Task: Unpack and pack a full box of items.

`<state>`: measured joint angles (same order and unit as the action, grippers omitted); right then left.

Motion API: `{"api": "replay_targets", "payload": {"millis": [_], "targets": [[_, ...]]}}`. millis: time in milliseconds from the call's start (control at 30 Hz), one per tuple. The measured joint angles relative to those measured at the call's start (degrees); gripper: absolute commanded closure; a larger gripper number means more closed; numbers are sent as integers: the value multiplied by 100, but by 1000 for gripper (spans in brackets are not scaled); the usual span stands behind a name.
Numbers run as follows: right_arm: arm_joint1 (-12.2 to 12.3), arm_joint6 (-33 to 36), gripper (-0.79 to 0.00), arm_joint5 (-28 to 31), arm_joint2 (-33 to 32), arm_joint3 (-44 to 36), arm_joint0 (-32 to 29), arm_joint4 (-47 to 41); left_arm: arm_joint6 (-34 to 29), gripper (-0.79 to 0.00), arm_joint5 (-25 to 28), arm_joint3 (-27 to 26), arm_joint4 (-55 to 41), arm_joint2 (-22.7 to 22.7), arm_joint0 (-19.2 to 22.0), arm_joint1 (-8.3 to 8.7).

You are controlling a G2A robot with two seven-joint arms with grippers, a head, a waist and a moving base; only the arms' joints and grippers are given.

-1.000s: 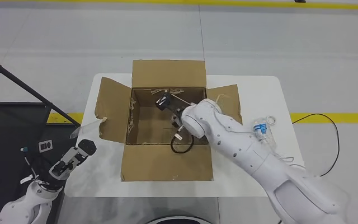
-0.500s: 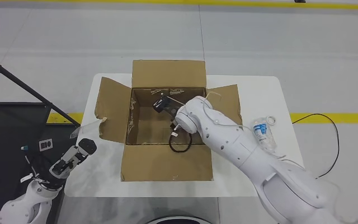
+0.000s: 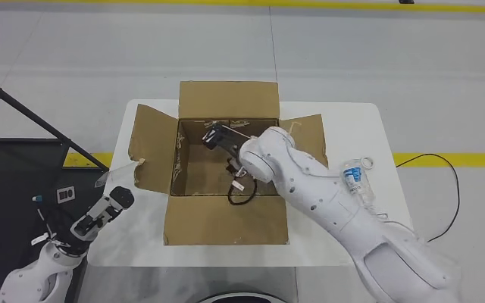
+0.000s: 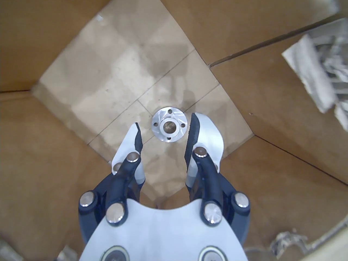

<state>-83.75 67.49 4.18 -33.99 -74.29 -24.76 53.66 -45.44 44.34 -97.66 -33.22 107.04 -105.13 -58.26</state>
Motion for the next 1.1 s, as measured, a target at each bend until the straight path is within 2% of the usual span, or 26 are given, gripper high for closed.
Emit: {"api": "replay_targets", "payload": {"millis": [100,200,267,400,533,667,800,1000,1100], "targets": [[268,210,-526,70,-562,-932,-428,258,18,-785,-31,-37,55,-8,17,-7],[544,414,-739,119,-1284,-1921,-980,617,28,-785,-64,-75,99,5,15,-12],[696,558,-785,153,-1769,-2506,-1352,844,33,-785,-71,-90,109,23,10,-15],[974,780,-785,126,-2973,-3679,-2224,1378,41,-785,-75,-98,100,59,-4,-23],[1131,747,-785,56,-4175,-4269,-2863,1401,29,-785,-91,-125,107,68,-5,-29],[1224,675,-785,-57,-5201,-4115,-3120,1321,32,-785,-153,-212,207,74,6,-34],[1292,728,-785,-192,-5876,-3419,-2996,1245,97,-785,-199,-312,322,67,-7,-46],[1370,863,-785,-324,-6146,-2051,-2575,1470,189,-785,-216,-374,435,61,-53,-65],[1403,1018,-785,-186,-6129,-1381,-2323,1457,242,-785,-217,-406,492,45,-74,-77]]}}
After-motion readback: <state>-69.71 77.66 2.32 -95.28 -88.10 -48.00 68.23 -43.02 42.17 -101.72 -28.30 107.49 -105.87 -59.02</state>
